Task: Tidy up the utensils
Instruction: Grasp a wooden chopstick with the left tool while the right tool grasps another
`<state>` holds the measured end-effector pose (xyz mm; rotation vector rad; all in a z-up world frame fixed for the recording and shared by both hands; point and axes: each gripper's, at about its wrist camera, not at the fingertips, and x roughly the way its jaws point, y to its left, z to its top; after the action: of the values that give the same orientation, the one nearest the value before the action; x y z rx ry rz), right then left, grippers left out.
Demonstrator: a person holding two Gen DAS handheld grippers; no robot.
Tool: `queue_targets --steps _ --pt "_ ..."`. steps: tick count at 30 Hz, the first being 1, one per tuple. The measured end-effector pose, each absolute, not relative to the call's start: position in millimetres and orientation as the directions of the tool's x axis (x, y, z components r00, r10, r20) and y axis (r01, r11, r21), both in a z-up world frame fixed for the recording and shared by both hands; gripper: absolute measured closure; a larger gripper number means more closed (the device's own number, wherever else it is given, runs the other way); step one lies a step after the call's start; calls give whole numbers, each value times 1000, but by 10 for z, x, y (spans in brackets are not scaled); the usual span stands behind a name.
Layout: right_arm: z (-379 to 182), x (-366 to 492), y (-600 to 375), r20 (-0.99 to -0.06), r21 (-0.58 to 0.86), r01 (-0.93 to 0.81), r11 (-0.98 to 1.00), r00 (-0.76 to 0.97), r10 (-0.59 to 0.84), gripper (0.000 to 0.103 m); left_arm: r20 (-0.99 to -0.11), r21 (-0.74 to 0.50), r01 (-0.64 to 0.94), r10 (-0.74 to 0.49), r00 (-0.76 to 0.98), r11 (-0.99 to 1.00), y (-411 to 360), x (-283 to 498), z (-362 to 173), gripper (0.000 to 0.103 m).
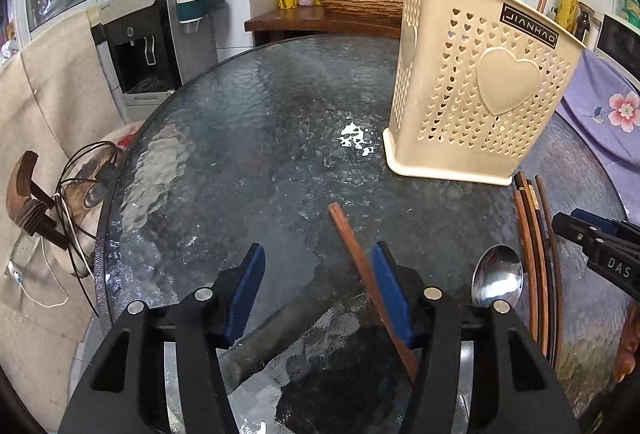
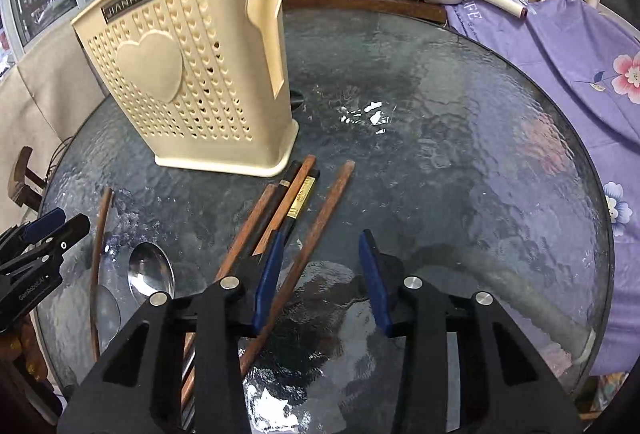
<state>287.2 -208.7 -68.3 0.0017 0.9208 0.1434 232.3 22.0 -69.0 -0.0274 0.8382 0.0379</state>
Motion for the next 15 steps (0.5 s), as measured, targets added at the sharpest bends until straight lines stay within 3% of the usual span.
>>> queue_targets --steps 6,15 --pt "-769 2914 -2050 -812 48 -117 992 574 107 78 -758 7 -36 29 652 999 148 2375 -739 50" --pt "-749 3077 -2042 -822 36 -124 992 560 100 80 -788 -5 -24 11 615 1000 55 2531 -806 54"
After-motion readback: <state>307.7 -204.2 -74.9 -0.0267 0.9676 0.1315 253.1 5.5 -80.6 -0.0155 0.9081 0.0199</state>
